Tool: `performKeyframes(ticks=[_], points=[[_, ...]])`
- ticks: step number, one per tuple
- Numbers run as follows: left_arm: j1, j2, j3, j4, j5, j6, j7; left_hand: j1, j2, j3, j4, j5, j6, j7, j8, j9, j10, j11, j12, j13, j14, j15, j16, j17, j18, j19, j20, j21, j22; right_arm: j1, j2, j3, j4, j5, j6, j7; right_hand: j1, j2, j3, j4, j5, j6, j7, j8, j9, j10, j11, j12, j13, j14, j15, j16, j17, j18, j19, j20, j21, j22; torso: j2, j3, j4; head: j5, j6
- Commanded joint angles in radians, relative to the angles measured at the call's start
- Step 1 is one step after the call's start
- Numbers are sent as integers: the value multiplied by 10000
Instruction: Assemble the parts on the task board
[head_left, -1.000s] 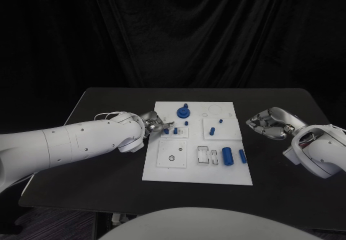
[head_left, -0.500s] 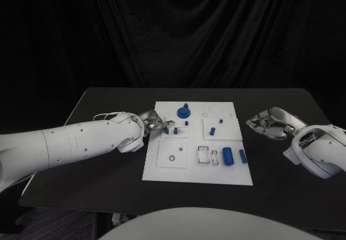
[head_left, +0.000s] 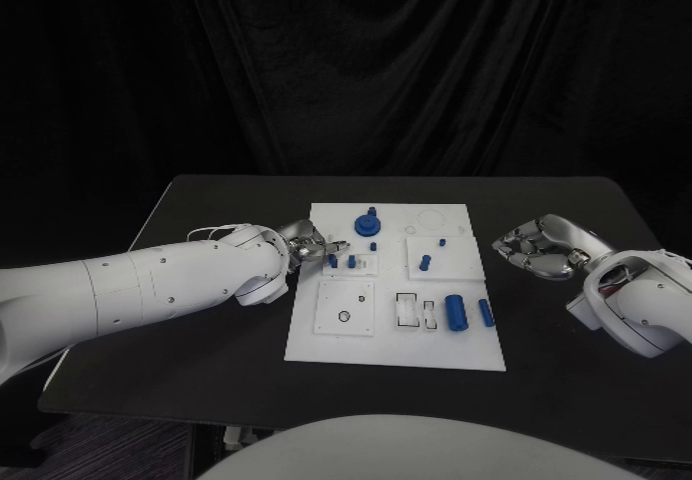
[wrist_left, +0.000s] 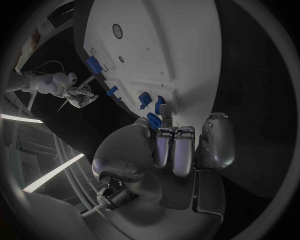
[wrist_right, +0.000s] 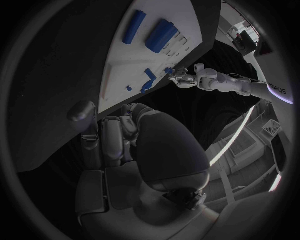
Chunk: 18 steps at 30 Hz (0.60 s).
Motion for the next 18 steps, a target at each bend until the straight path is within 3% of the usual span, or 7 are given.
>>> performKeyframes(ticks=[1, 11, 18], points=[[-14, 11, 7, 36, 49, 79, 160, 84, 14, -57, 9, 20, 57, -25, 87, 300, 1073, -82, 27, 2632, 1039, -98, 27, 2635, -7, 91, -17, 55, 1843, -34, -1, 7, 13, -20, 16, -121, -5, -80, 54, -13, 58, 39, 34, -39, -17, 16, 12, -6, 2, -18, 17, -22, 260, 146, -52, 30, -57, 1081, 0, 0, -2, 7, -2], [-14, 21, 7, 44, 49, 181, 338, 163, 58, -77, 1, 86, 101, -59, 251, 303, 1073, -112, 27, 2632, 1039, -119, 27, 2635, -22, 124, -37, 124, 1864, -51, 9, 7, 8, -20, 18, -117, -5, -80, 54, -13, 58, 39, 34, -39, -17, 16, 12, -6, 2, -18, 17, -22, 260, 146, -52, 30, -57, 1081, 0, -1, -2, 18, -2], [-14, 35, 7, 19, 49, 247, 303, 311, 129, -90, 5, 319, 227, -103, 729, 357, 1073, -152, 27, 2632, 1039, -157, 27, 2635, -34, 150, -73, 182, 1879, -56, 8, 7, 6, -20, 25, -121, -5, -80, 54, -13, 58, 39, 34, -39, -17, 16, 12, -6, 2, -18, 17, -22, 260, 146, -52, 30, -57, 1081, 0, 0, -2, 15, -2]])
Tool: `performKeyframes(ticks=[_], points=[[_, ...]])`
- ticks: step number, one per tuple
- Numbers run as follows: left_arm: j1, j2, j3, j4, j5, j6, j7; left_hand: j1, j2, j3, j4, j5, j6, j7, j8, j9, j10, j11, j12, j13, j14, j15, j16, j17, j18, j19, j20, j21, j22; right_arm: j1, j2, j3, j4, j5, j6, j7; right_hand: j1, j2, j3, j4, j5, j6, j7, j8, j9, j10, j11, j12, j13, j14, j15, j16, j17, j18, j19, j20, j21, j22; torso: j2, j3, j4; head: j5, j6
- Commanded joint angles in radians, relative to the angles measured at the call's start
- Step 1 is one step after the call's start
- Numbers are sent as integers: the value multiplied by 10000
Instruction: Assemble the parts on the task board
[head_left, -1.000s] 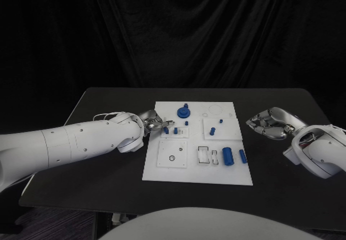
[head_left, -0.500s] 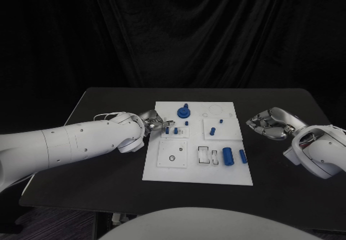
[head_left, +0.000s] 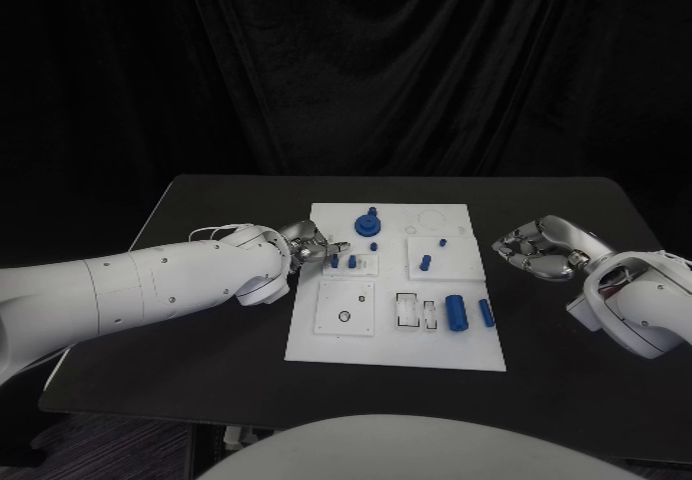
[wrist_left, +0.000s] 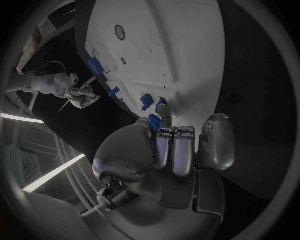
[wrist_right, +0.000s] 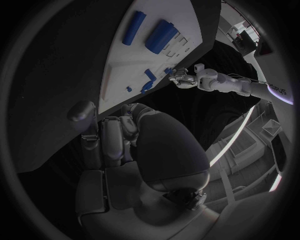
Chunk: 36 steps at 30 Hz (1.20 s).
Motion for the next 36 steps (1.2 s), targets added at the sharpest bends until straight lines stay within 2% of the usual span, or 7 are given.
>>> performKeyframes(ticks=[1, 5, 15, 21, 29, 34, 36], points=[[-13, 17, 7, 4, 49, 122, 183, 120, 24, -73, -12, 131, 80, -30, 142, 357, 1068, -78, 27, 2632, 1038, -83, 27, 2635, -35, 79, -2, 52, 1880, -31, -7, 7, 11, -20, 25, -123, -5, -80, 55, -13, 58, 39, 34, -39, -17, 16, 12, -6, 2, -18, 17, -22, 260, 146, -52, 30, -57, 1081, 3, 1, -1, -2, -2], [-13, -32, 7, 31, 49, -60, 205, 446, 10, -34, -26, 706, -22, -68, 465, 372, 1068, -117, 27, 2632, 1038, -123, 27, 2635, -36, 82, -46, 63, 1879, -31, -10, 7, 6, -20, 28, -124, -5, -80, 55, -13, 58, 39, 34, -39, -17, 16, 12, -6, 2, -18, 17, -22, 260, 146, -52, 30, -57, 1081, 1, 0, 0, 7, -2], [22, -677, 10, 770, -961, -1385, 372, 975, -462, -180, -38, 535, -62, -85, 973, 417, 1068, -139, 27, 2632, 1038, -150, 27, 2635, -49, 121, -75, 127, 1893, -32, -63, 7, 19, -20, -22, -100, -10, -80, 61, -18, 57, 40, 34, -41, -17, 15, 12, -7, -5, -18, 17, -24, 257, 146, -51, 30, -61, 1081, -1, 0, 0, -56, -2], [674, -909, 10, 1279, -1249, -1547, 226, 1408, -653, -193, -32, 636, -727, -47, 435, 277, 1068, -116, 27, 2632, 1038, -139, 27, 2635, -55, 122, -72, 144, 1898, -32, -89, 7, 29, -20, -122, -50, -17, -84, 63, -22, 56, 40, 34, -42, -17, 14, 12, -7, -9, -20, 17, -30, 251, 145, -47, 30, -55, 1083, -5, -3, 5, -78, -2], [1950, -438, 12, 1032, -713, 1197, -774, 2511, -688, 217, -51, 609, -1469, 104, 231, 215, 1068, -7, 27, 2632, 1038, -57, 27, 2635, -178, 385, -10, 682, 2061, -31, -72, 7, 79, -20, -418, 217, -25, -95, 59, -22, 58, 48, 30, -39, -15, 75, 9, 32, 46, 11, 16, 29, 300, 121, 6, 30, 72, 1115, -19, 4, -8, -110, -2], [2279, 233, 13, 284, -512, 3553, -1456, 2736, -618, 396, -62, 306, -1312, 108, 126, 128, 1068, 8, 27, 2632, 1038, -32, 27, 2635, -176, 374, 18, 683, 2059, -31, -47, 7, 81, -20, -474, 287, -68, -118, 40, 0, 62, 54, 24, -37, -14, 88, 1, 42, 48, 20, 11, 38, 304, 117, 22, 28, 98, 1123, -17, 3, -7, -112, -2], [2325, 518, 12, -49, -482, 4423, -1753, 2771, -581, 498, -62, -225, -1237, 128, -111, -35, 1068, 19, 27, 2632, 1038, -25, 27, 2635, -169, 352, 31, 657, 2049, -31, -44, 7, 87, -20, -470, 293, -76, -120, 38, 4, 62, 56, 23, -37, -14, 84, 0, 40, 43, 21, 10, 38, 303, 119, 19, 28, 87, 1121, -19, 3, -3, -104, -2]])
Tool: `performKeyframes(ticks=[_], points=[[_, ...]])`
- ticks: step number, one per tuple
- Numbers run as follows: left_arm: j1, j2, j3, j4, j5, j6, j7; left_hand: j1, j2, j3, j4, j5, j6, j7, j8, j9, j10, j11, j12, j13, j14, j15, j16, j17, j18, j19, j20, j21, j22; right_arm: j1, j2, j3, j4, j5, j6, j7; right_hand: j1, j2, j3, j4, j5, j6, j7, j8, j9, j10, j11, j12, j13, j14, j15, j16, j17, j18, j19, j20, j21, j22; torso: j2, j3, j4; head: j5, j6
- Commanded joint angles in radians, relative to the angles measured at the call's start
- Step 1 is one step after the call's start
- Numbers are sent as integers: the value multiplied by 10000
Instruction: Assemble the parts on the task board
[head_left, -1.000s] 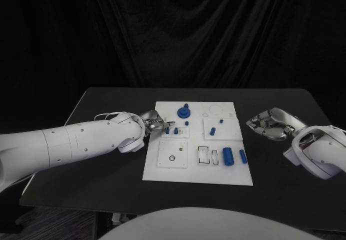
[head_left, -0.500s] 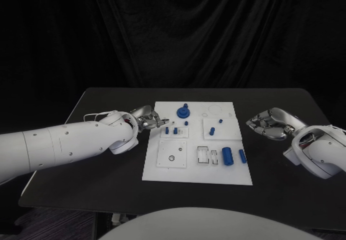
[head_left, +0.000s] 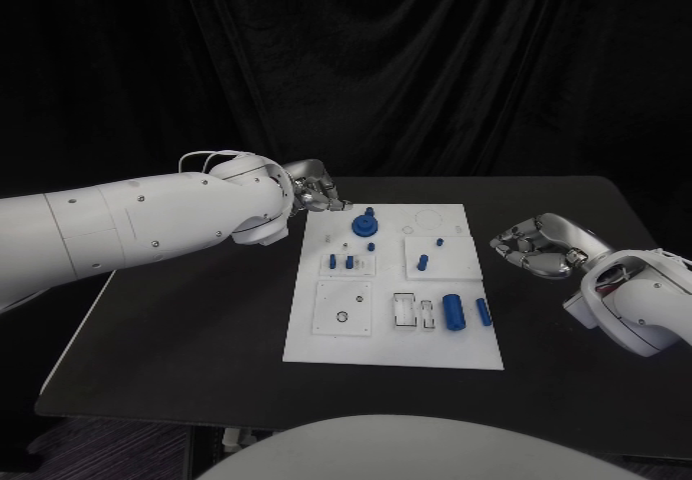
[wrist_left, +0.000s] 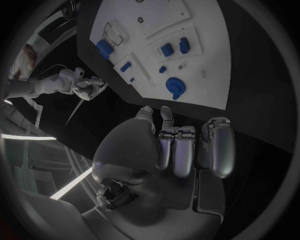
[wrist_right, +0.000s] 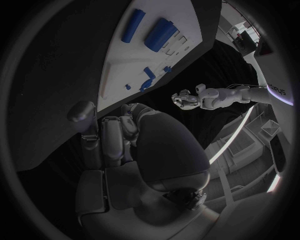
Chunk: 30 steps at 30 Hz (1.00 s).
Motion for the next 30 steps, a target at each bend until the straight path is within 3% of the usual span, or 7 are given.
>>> performKeyframes(ticks=[1, 2, 3, 6, 15, 30], points=[[71, 398, -2, -488, 310, 3078, -1025, 198, 96, 200, -19, -739, 288, -10, -427, -270, 1115, 25, -71, 2600, 1038, 42, 27, 2635, -178, 107, 47, 52, 2063, -25, 2, 7, 32, -20, -255, 154, -21, -66, 38, 4, 63, 56, 23, -37, -14, 84, 0, 39, 6, 21, 10, 38, 304, 119, 19, 28, 44, 1115, -1, 4, 2, 19, -2], [81, 534, -3, -652, 320, 3393, -1135, 185, 33, 341, -38, -990, 677, -17, -907, -765, 1115, 4, -71, 2600, 1038, 26, 27, 2635, -188, 129, 45, 95, 2074, -25, 5, 7, 35, -20, -252, 155, -21, -66, 38, 4, 63, 56, 23, -37, -14, 84, 0, 39, 6, 21, 10, 38, 304, 119, 19, 28, 44, 1115, -1, 4, -1, 26, -2], [85, 632, -3, -772, 326, 3592, -1212, 176, -4, 415, -29, -996, 822, -26, -1101, -944, 1115, 18, -71, 2600, 1038, 34, 27, 2635, -180, 117, 35, 74, 2066, -25, 9, 7, 38, -20, -248, 154, -22, -65, 38, 5, 63, 56, 23, -37, -14, 84, 0, 39, 6, 21, 10, 38, 303, 119, 19, 28, 44, 1115, -3, 4, -3, 35, -2], [84, 854, -3, -1051, 337, 3959, -1387, 105, -60, 438, -12, -1105, 943, -9, -1210, -1032, 1115, 21, -71, 2600, 1038, 39, 27, 2635, -153, 57, 43, -40, 2029, -25, 19, 7, 41, -20, -238, 154, -24, -64, 38, 6, 63, 58, 22, -36, -14, 85, 0, 40, 6, 21, 10, 36, 301, 118, 20, 28, 46, 1115, 2, 3, 6, 39, -2], [38, 1492, -3, -1954, 351, 4657, -1811, -428, -88, 371, 19, -1480, 1173, 6, -1291, -996, 1115, 42, -71, 2600, 1038, 60, 27, 2635, -102, -57, 60, -262, 1957, -24, 57, 7, 48, -20, -198, 151, -27, -60, 42, 8, 66, 64, 20, -33, -13, 86, -1, 40, 4, 24, 9, 41, 305, 119, 21, 27, 45, 1115, 3, 3, 1, 114, -2], [-151, 1952, -3, -2461, 353, 4828, -1699, -479, -53, 475, -25, -1132, 1164, -13, -1367, -941, 1115, 36, -71, 2600, 1038, 60, 27, 2635, -88, -89, 67, -326, 1939, -24, 98, 7, 36, -20, -118, 68, -15, -48, 58, -3, 77, 75, 14, -29, -10, 85, -5, 40, 0, 25, 5, 39, 302, 120, 23, 25, 41, 1115, 3, 3, -4, 157, -2]])
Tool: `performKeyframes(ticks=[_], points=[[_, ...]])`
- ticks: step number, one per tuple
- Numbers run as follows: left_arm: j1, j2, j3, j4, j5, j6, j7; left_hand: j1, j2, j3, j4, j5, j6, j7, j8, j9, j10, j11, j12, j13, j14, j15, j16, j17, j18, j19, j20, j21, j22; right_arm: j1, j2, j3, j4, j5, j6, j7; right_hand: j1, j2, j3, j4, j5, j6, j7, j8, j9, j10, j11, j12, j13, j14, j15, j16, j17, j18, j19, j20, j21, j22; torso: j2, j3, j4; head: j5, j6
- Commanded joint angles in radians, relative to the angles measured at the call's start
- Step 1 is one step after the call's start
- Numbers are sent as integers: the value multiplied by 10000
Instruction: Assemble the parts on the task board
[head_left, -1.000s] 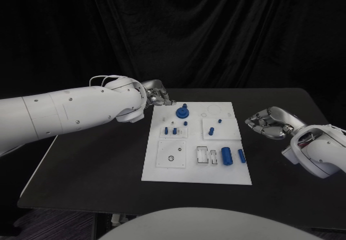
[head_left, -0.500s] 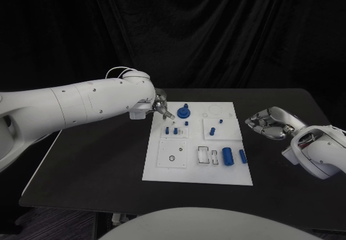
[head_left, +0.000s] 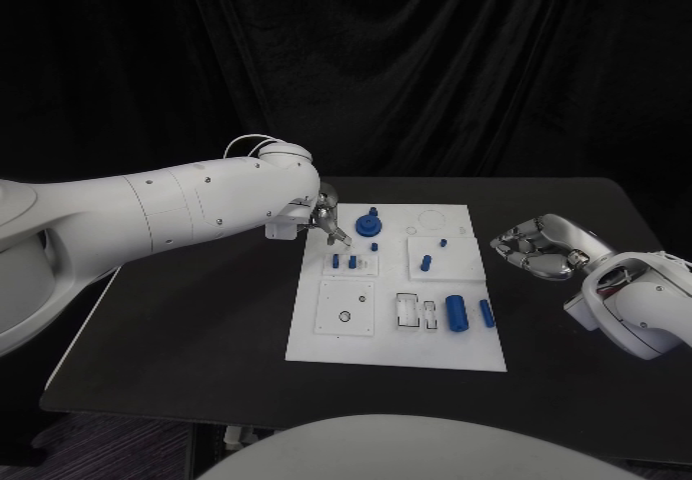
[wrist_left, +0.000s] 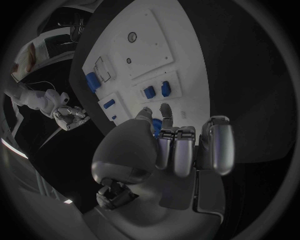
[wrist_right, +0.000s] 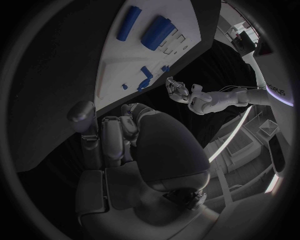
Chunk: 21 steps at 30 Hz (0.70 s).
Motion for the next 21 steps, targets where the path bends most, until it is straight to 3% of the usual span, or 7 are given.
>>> performKeyframes(ticks=[1, 8, 21], points=[[-76, 69, 8, -82, 88, 319, -47, -103, 20, 71, -21, 79, 37, -1, -64, 20, 1106, -10, 34, 2622, 1038, 59, 26, 2635, -84, -61, 30, -62, 1933, -24, 11, 7, 7, -21, -52, -13, -16, -48, 58, -3, 38, 75, 14, -29, -10, 85, -5, 40, 3, 25, 5, 39, 301, 120, 23, 25, 41, 1118, 0, 1, -5, 6, -2], [-194, 130, 8, -299, 89, 373, -163, -126, -8, 196, -19, 478, -6, 10, -180, 45, 1106, -1, 34, 2622, 1038, 66, 26, 2635, -76, -81, 35, -103, 1923, -24, 15, 7, -14, -21, -22, -35, -14, -48, 60, -5, 38, 75, 14, -29, -10, 84, -5, 39, 1, 24, 5, 37, 299, 121, 22, 25, 37, 1117, 1, 0, 2, 22, -2], [-431, 170, 8, -486, 89, 286, -80, -156, -24, 267, -8, 640, -38, 24, -253, 48, 1106, 8, 34, 2622, 1038, 73, 26, 2635, -55, -131, 39, -199, 1894, -24, 29, 7, -36, -21, 31, -55, -9, -47, 65, -10, 41, 76, 14, -29, -10, 77, -6, 35, -5, 20, 4, 29, 292, 124, 18, 24, 24, 1114, -5, 0, 1, 3, -2]])
